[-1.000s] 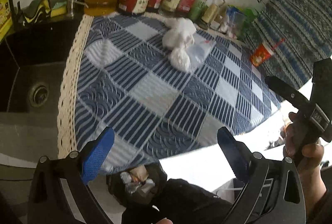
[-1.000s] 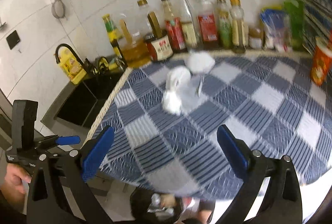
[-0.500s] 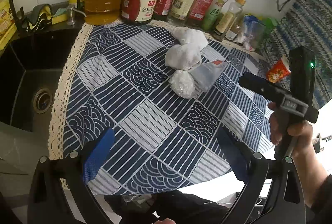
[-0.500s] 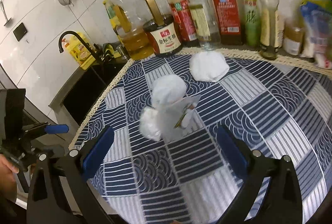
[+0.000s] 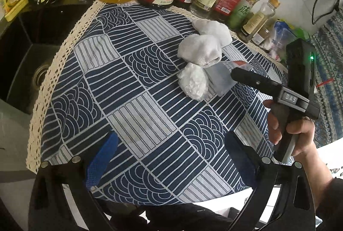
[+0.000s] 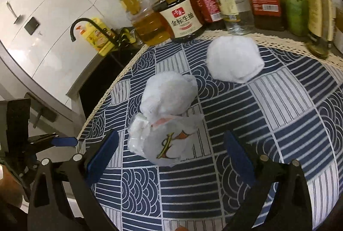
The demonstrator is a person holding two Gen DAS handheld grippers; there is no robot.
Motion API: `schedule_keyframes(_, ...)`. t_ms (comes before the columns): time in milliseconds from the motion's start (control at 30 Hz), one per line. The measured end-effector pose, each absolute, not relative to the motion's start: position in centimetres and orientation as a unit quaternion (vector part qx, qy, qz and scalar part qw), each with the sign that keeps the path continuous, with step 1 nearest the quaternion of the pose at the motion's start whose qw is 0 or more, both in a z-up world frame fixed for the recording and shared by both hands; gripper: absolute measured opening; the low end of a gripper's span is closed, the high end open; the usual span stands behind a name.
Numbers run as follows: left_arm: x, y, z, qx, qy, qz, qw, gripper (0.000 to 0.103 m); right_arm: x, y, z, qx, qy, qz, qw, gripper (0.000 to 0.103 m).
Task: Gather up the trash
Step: 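Grasp the white printed plastic bag with the right tool while the left tool grasps a clear plastic bag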
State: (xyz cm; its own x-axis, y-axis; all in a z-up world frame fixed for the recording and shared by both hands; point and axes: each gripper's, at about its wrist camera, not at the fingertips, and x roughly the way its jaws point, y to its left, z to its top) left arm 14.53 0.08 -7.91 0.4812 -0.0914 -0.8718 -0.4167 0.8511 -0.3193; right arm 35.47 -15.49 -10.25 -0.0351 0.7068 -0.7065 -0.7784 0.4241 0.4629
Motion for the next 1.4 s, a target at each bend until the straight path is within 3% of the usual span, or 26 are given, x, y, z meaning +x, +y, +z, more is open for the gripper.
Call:
schedule_keyframes(200, 14.7, -0.3, -8.2, -0.258, 0.504, 0.12, 0.816, 0.096, 36.0, -14.4, -10.9, -0.042, 0.481, 0.555, 0.678, 0.086)
schedule_keyframes(333, 14.8, -0.4, -8.2, -0.257, 0.504, 0.128, 0.814, 0.096, 36.1, -14.2, -11.0, -0.053, 0.477, 0.554, 0.68, 0.058)
schedule_keyframes(800, 16.5, -0.4, -8.4, -0.254, 0.514, 0.129, 0.809, 0.096, 36.1, -16.4, -10.4, -0.047, 0.466, 0.543, 0.697, 0.057)
schedule_keyframes(1400, 24.9, -2.0, -10.9, -0.166, 0.544, 0.095, 0.817, 0.095, 34.9, -24.8, -8.4, -0.009, 0.46, 0.507, 0.729, 0.057)
